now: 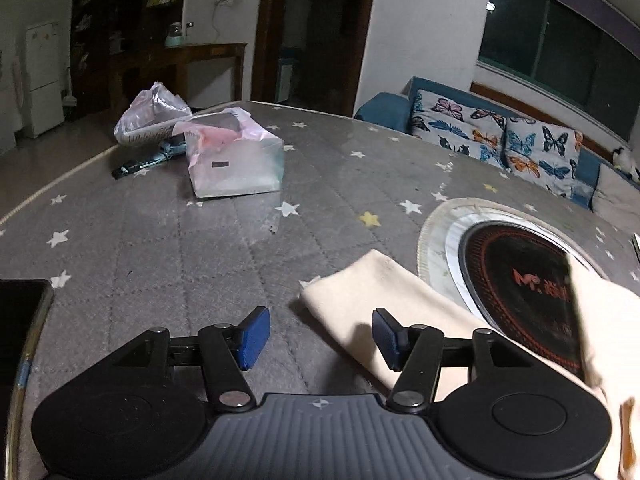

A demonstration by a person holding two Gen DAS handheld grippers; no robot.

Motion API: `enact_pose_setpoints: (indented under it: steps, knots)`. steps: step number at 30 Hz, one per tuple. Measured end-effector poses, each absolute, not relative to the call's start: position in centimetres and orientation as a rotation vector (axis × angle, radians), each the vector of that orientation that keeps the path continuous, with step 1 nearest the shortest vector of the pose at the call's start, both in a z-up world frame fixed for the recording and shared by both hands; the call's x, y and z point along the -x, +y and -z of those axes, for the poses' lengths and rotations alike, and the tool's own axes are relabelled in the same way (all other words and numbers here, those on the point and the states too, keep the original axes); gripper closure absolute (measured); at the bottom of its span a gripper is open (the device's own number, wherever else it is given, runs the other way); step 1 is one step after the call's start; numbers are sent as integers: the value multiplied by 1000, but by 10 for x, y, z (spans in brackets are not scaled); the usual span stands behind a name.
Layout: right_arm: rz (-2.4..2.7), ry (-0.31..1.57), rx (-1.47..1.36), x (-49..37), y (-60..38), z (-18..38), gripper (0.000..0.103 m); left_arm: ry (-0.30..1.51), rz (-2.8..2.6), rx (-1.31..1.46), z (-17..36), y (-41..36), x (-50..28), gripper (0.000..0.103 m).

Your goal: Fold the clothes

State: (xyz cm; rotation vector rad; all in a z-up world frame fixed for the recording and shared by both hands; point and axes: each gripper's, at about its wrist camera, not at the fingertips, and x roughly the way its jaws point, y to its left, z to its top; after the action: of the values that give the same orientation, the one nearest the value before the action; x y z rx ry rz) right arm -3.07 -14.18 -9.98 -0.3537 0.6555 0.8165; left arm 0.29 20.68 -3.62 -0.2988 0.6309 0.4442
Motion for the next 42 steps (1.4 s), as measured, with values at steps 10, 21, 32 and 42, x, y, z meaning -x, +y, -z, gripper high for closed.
enact_pose_setpoints:
  steps: [10,21,32,42]
  knots:
    - [-774,620,302,36,-164,85,78,602,-444,345,38,214,-7,81]
    - [-713,587,209,39,-195,74,78,516,-236,481,1,191,9,97]
    - [-597,564,53,34,-251,69,78,461,207,413,-56,72,16,97]
    - [-490,588,-53,28,-302,79,78,582,412,309,-29,-24,7,97]
